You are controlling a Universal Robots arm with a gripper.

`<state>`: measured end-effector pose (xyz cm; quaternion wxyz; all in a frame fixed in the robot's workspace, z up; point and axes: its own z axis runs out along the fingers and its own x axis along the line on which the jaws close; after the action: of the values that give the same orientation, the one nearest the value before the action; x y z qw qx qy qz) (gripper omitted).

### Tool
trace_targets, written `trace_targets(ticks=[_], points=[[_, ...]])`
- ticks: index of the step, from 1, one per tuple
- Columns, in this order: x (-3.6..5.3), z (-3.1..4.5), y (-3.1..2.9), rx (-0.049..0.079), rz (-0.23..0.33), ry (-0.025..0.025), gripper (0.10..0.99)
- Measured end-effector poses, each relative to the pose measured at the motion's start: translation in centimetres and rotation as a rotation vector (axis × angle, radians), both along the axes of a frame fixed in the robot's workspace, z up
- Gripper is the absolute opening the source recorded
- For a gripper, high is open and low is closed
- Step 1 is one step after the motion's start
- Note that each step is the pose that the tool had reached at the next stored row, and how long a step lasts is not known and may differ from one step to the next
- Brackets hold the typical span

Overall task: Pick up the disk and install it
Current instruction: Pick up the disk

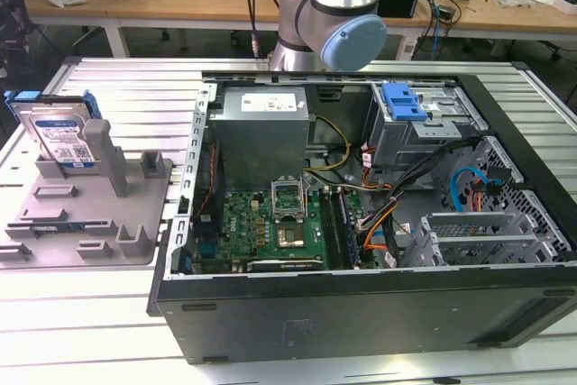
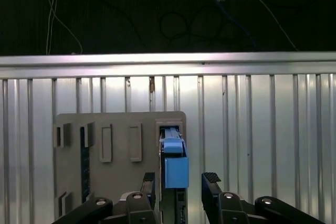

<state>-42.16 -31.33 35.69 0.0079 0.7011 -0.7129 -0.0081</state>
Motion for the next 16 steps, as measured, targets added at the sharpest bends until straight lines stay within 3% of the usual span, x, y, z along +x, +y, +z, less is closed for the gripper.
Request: trace_targets(ticks=[16], points=[[0.21, -1.08, -0.23, 0.000, -0.003, 0.0001, 0.482]])
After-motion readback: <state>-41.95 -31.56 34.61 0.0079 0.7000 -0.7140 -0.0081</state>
